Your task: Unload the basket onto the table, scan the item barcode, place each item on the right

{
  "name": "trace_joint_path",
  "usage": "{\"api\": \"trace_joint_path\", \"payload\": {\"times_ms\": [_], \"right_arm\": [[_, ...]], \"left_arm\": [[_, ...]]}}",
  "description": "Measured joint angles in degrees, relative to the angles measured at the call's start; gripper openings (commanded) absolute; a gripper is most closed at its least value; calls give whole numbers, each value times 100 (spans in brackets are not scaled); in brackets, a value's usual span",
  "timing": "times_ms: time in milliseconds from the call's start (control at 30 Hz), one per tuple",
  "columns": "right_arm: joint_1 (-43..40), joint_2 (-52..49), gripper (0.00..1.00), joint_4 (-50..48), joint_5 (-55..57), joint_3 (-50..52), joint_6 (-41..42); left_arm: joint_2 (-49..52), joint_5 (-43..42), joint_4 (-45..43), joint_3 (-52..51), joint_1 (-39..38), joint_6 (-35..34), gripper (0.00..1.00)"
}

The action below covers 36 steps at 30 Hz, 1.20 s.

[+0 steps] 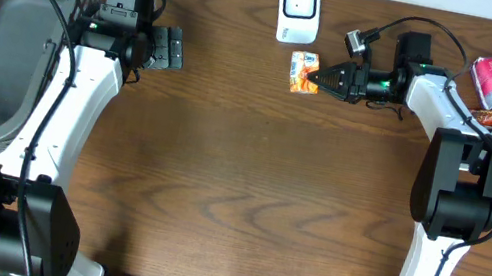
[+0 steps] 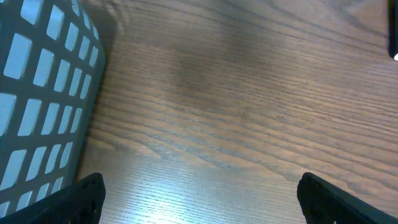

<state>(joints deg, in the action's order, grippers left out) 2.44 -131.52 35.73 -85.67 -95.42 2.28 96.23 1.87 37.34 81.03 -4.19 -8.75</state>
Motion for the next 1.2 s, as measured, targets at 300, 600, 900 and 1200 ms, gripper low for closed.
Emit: {"api": "trace_joint_path", "payload": {"times_ms": [300,600,900,1200], "right_arm": [[0,0,2,0,0,2,-22],[0,0,1,0,0,2,-66],[11,0,1,109,223,2,-7],[535,2,2,199,2907,-146,1152]], "left_arm": [[0,0,0,0,0,2,98],[0,0,-2,0,0,2,98],[0,2,0,0,0,0,98],[0,0,-2,0,0,2,98]]}}
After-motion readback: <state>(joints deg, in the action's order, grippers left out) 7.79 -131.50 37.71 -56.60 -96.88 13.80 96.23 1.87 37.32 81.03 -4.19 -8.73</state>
